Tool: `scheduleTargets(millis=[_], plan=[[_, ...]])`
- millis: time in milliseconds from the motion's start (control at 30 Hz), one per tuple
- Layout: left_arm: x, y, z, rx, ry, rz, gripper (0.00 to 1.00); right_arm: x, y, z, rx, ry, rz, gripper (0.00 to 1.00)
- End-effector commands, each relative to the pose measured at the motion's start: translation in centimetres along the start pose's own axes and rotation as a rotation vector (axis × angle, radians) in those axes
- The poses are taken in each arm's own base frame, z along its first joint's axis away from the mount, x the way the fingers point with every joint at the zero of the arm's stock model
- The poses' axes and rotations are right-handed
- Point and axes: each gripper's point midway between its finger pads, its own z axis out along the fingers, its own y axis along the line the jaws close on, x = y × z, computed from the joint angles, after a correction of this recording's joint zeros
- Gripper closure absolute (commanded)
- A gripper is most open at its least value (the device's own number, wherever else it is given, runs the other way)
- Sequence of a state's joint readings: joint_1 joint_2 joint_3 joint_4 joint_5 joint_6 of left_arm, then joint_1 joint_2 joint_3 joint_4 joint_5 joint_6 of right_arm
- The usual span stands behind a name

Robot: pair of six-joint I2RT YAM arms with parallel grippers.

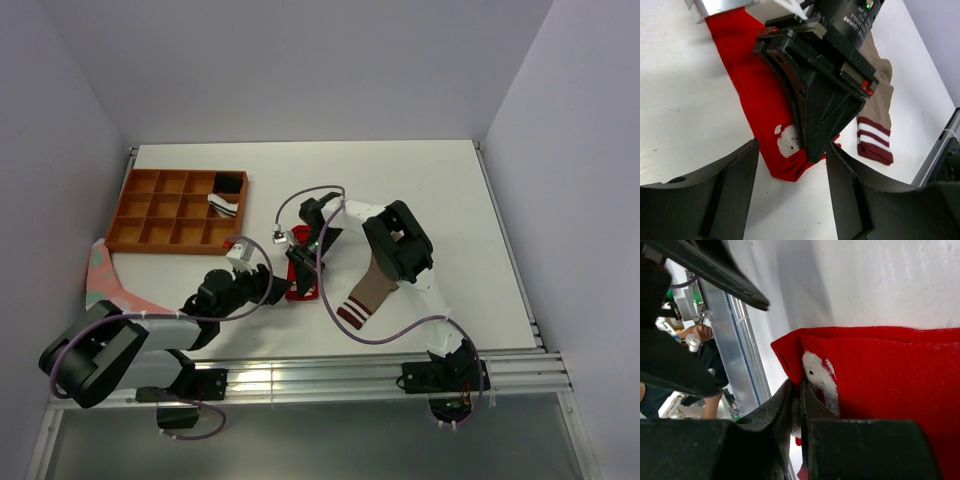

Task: Roll the socks
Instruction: Roll the sock at the center of the board.

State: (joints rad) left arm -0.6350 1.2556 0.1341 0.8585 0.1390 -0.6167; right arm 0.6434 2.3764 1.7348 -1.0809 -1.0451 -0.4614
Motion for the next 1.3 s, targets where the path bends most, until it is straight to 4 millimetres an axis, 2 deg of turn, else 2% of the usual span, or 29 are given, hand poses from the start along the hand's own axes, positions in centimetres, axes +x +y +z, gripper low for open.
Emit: scheduleTargets(millis=[0,533,1267], plan=[[-0.6,-1.5,0.5,0.080,-0.024,0.048,0.39,-0.5,0.9,-0.4,-0.038,-0.007,-0.011,0.96],[1.6,-2.3,1.9,0.161,0.068,0.052,0.48,0.3,0.5,-0.2,-0.048,0.023,0.002,0.97],[3.6,-1.3,2.3,0.145,0.135,0.040,0.59,0.2,0.1,-1.1,-0.053,0.001,0.017,0.98]])
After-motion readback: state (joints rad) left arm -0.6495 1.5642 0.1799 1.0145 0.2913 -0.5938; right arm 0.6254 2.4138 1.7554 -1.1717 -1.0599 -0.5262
